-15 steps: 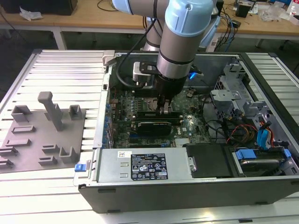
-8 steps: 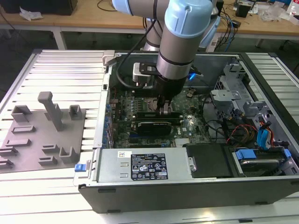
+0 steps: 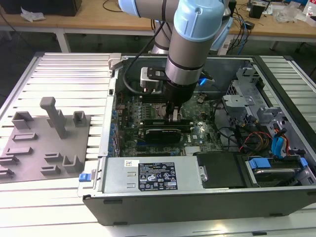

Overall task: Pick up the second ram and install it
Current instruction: 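Insert the second ram into the second slot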

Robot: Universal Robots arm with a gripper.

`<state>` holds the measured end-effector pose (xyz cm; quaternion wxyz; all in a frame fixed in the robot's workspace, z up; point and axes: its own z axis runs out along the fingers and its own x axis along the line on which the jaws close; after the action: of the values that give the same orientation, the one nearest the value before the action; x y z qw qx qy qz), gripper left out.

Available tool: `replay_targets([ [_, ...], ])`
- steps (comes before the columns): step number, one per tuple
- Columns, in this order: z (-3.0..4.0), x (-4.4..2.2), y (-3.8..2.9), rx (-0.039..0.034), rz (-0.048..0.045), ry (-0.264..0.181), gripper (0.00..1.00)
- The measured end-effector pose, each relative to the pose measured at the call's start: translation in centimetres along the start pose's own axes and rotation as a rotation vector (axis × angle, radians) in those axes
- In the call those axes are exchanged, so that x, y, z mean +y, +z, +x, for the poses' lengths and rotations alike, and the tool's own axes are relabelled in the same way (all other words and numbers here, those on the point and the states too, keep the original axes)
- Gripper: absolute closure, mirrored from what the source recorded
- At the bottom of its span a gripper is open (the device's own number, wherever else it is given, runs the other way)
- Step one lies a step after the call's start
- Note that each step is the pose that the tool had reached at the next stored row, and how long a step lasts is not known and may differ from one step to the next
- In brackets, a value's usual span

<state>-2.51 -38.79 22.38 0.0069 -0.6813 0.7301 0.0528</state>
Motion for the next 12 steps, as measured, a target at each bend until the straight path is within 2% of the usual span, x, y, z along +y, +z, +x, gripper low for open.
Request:
replay_targets([
  [2,-0.05,0.03,-0.51,0.0007,0.0002,0.0,0.79],
  [4,-0.32,0.16,-2.19,0.0054,0.0007,0.0,0.79],
  [6,-0.65,0.24,-3.11,0.0119,0.0013,0.001,0.79],
  [7,-0.96,0.31,-3.89,0.0197,0.0021,0.001,0.8],
  [8,-1.07,0.34,-4.24,0.0223,0.0022,0.001,0.8],
  [9,-1.22,0.37,-4.58,0.0253,0.0025,0.001,0.87],
  [10,-1.35,0.4,-4.97,0.0273,0.0025,0.002,0.89],
  [12,-1.41,0.42,-5.28,0.0279,0.0027,0.001,0.89],
])
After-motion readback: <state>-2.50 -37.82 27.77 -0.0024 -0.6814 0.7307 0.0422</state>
